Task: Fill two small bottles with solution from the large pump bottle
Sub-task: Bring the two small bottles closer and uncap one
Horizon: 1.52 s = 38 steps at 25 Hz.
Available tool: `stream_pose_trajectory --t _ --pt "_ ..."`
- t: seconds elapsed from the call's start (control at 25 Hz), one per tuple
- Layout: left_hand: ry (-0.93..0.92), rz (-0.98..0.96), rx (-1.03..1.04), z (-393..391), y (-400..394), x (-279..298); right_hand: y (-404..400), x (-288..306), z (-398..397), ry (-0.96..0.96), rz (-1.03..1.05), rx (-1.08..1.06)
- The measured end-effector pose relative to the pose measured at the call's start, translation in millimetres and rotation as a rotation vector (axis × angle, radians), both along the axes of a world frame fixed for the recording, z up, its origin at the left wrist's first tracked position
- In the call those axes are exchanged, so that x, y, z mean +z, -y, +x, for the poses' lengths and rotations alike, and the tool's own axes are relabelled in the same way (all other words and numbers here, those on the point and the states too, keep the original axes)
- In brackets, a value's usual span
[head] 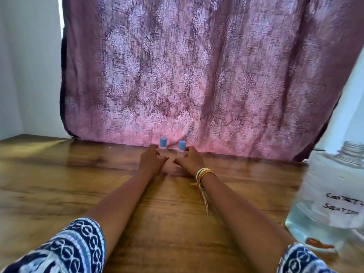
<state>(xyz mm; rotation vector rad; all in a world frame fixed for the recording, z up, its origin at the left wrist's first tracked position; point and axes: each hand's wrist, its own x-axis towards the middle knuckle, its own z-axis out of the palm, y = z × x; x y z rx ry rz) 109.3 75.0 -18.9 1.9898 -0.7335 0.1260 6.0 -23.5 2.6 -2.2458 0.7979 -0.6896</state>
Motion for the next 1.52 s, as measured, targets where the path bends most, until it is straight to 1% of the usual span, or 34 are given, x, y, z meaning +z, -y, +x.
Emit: stream_pose_trajectory --t 0.12,0.28,0.48,0.6,0.68,0.8,0.88,1.12,1.4,1.48,1.52 --pt "0.029 -0.031 0.026 6 5 -4 4 -7 12 0.04 -0.012 -0.005" --pt "0.048 -0.045 0.007 -6 -5 -3 -2 -9 -7 0.081 0.012 0.011" --pt "0.051 -0.095 -0.111 -58 -46 4 -31 -4 -75 0.134 0.044 0.028" --pt "0.038 -0.086 -0.178 -95 -72 2 -52 -5 -119 0.142 0.061 0.061" --pt "0.047 -0.09 -0.184 -120 -90 -2 -66 -8 -149 0.156 0.102 0.086" --pt "0.088 -0.101 -0.189 -145 -110 -7 -81 -15 -181 0.143 0.086 0.096" --pt "0.08 -0.098 -0.19 -157 -120 -7 -91 -17 -197 0.16 0.083 0.088" --pt "0.066 -0.105 -0.156 -180 -134 -10 -109 -20 -220 0.186 0.046 0.075" --pt "0.064 -0.052 -0.158 -182 -137 -12 -116 -22 -229 0.14 -0.035 0.051" --pt "0.069 -0.071 -0.113 -186 -141 -11 -119 -22 -231 0.135 -0.039 0.055" --pt "0.096 -0.111 -0.074 -188 -144 -10 -120 -23 -231 0.135 -0.037 0.062"
